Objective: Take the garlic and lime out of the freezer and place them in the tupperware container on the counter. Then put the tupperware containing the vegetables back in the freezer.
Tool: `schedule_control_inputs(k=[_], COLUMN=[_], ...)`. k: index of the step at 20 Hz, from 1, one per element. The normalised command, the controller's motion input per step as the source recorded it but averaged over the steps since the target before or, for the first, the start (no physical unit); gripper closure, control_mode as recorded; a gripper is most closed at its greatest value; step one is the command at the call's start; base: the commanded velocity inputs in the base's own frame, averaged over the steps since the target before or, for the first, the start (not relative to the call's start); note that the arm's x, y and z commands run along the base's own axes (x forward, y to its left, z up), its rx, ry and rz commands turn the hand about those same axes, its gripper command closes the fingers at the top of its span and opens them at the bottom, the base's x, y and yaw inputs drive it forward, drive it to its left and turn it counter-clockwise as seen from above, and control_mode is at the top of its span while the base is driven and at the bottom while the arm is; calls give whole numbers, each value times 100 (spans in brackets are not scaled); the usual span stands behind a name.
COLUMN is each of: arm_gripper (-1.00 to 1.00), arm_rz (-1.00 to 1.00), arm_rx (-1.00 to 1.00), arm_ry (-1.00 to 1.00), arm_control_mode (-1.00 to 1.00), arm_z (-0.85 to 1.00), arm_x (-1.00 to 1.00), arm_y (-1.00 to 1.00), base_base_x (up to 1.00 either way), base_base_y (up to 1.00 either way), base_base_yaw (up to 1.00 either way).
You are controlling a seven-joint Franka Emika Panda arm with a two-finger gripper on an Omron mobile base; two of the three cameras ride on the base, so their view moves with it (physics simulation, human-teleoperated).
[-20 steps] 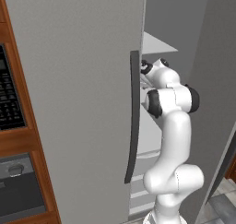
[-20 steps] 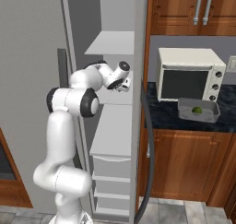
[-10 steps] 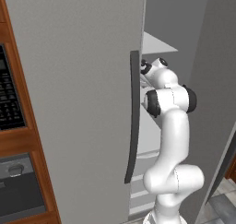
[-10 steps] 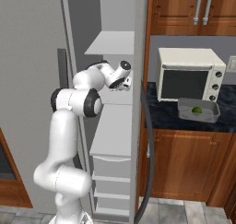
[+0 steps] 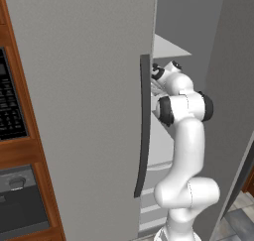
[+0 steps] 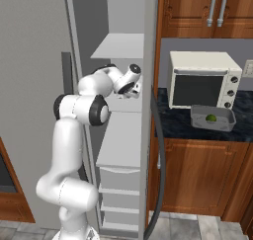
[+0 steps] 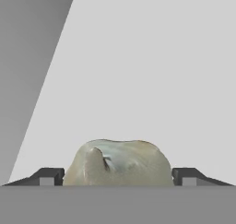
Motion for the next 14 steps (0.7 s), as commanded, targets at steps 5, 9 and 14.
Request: schedule_control_inputs(k=[5,9,14], arm_gripper=[100,100,100], arm_rz=[0,0,0], arm_rx=[0,0,0], arm_ry=[-3,-23,-9], arm_control_mode=[-100,-100,-100], arm_z=[-27,-3,33], arm_x=[-79,-85,-80], arm_y=[4,0,1], base_base_x=[0,0,0], base_base_y=[0,0,0], base_base_yaw=[0,0,0])
